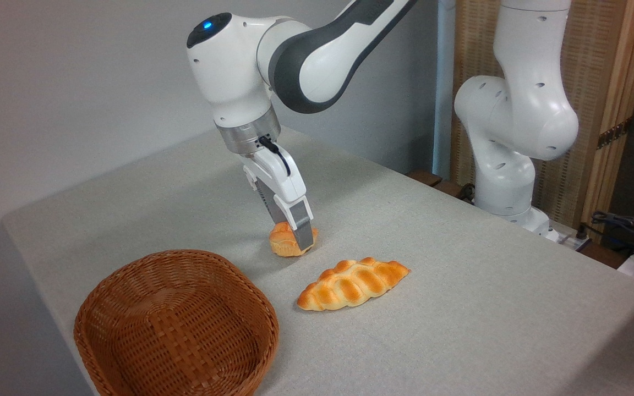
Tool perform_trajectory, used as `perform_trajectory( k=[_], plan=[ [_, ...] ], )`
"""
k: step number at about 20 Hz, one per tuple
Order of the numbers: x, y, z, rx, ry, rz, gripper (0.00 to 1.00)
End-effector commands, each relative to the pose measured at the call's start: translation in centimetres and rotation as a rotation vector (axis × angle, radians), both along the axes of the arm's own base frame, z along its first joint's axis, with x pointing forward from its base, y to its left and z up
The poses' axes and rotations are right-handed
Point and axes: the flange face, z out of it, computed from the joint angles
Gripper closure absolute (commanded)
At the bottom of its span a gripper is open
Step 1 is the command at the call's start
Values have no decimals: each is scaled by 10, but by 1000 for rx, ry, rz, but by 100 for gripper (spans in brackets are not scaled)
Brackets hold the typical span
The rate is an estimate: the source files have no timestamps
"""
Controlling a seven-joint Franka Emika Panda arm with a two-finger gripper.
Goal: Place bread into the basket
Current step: 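Lift the bun and carry it over the wicker basket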
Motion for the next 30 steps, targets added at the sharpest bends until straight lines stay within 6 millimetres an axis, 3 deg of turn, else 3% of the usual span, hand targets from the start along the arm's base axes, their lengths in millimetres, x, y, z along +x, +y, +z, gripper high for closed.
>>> perform_trajectory(
  k=[1, 2, 4, 7, 10, 19, 27, 30],
  plan=[
    [-8, 2, -9, -5, 8, -25, 18],
    [-8, 2, -10, -6, 12, -29, 35],
    [-8, 3, -10, -12, 10, -51, 53],
    [-8, 3, -10, -14, 12, -65, 65],
    [-7, 4, -10, -15, 9, -64, 73],
    [-9, 0, -6, -18, 18, -64, 75],
    [40, -1, 95, -77, -141, -44, 71],
    [64, 17, 120, -96, -196, -1, 71]
  ],
)
